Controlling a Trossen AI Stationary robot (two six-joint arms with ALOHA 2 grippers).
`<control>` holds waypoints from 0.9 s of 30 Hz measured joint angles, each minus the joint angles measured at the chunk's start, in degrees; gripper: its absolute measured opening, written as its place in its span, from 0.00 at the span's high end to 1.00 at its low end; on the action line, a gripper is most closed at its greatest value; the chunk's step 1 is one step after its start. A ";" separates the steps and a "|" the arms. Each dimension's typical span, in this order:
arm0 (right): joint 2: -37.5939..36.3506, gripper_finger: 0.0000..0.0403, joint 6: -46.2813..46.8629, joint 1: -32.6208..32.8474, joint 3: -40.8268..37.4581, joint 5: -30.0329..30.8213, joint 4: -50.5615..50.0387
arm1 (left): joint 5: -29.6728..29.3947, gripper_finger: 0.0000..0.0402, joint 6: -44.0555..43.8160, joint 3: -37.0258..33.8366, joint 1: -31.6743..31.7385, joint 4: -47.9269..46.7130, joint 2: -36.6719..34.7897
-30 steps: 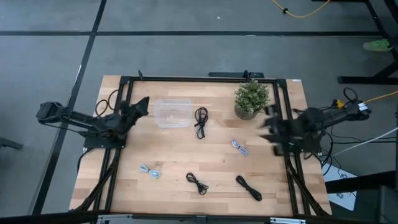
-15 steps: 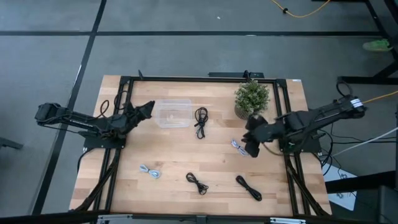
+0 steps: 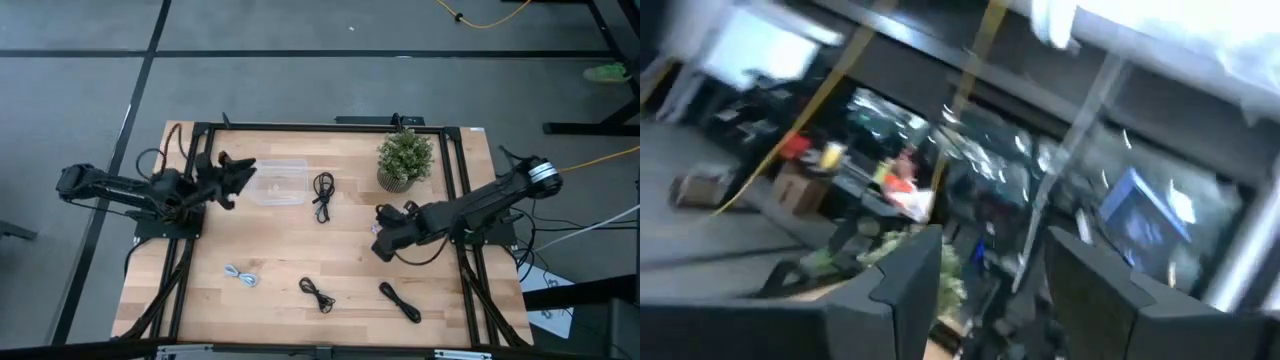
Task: Pick and place USB-C Cables
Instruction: Put the purple USB cable into the transparent bin
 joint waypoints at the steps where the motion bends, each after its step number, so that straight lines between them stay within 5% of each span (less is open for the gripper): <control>1: 1.08 0.74 0.72 0.00 0.00 0.00 0.07 | 0.62 0.57 1.78 3.51 -0.48 -5.69 0.72; 5: 4.07 0.74 2.57 0.00 0.00 -2.08 0.37 | -2.39 0.57 3.74 17.91 -2.19 -28.38 6.10; 8: 5.64 0.74 2.71 0.00 0.00 -3.99 0.90 | -2.93 0.57 3.91 24.25 -3.44 -35.87 10.91; 16: 10.29 0.74 0.53 -1.69 0.01 -4.06 2.40 | -2.93 0.57 5.60 28.18 -5.16 -36.57 20.06; 27: 14.69 0.74 -1.41 -5.07 0.00 -6.18 5.20 | -2.93 0.57 5.36 28.18 -5.85 -36.40 21.89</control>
